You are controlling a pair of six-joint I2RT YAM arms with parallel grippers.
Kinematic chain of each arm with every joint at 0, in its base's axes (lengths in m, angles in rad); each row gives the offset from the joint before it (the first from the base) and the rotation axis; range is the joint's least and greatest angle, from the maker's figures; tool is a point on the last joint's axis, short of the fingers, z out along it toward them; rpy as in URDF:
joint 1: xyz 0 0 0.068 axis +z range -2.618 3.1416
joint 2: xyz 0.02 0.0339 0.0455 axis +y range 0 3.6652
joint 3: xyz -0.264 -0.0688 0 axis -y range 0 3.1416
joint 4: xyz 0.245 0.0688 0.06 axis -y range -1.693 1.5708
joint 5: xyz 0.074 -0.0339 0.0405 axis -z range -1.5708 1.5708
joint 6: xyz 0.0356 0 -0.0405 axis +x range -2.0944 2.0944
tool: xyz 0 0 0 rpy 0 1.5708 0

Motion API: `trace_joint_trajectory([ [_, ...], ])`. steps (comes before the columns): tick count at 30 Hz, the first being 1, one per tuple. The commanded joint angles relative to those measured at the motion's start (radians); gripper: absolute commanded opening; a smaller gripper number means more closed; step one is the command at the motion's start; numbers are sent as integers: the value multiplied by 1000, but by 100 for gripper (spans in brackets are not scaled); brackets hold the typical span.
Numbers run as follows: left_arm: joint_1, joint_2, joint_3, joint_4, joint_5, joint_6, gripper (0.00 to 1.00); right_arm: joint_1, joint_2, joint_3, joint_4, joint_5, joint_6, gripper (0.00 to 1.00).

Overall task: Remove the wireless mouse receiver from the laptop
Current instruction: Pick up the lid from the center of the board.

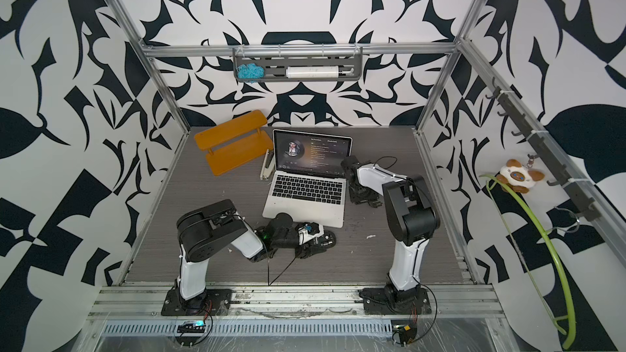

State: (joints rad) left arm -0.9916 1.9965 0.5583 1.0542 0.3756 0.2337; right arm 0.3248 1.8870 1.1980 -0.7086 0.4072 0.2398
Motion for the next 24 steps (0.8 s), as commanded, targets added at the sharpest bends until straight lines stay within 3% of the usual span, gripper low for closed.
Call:
trace_joint_trajectory([
  [1,-6,67,-29,-263,-23,-15,28,-21,17,18,-3,-12,-12,35],
  [11,-6,78,-11,-292,-29,-8,28,-66,18,-29,12,-153,0,19],
  [16,-7,78,-10,-295,-27,-9,28,-69,13,-52,17,-196,2,0],
  [20,-7,75,-12,-296,-29,-9,28,-69,-20,-61,18,-221,4,0],
  [24,-5,65,-18,-297,-30,-5,28,-69,-125,-62,20,-362,16,0],
])
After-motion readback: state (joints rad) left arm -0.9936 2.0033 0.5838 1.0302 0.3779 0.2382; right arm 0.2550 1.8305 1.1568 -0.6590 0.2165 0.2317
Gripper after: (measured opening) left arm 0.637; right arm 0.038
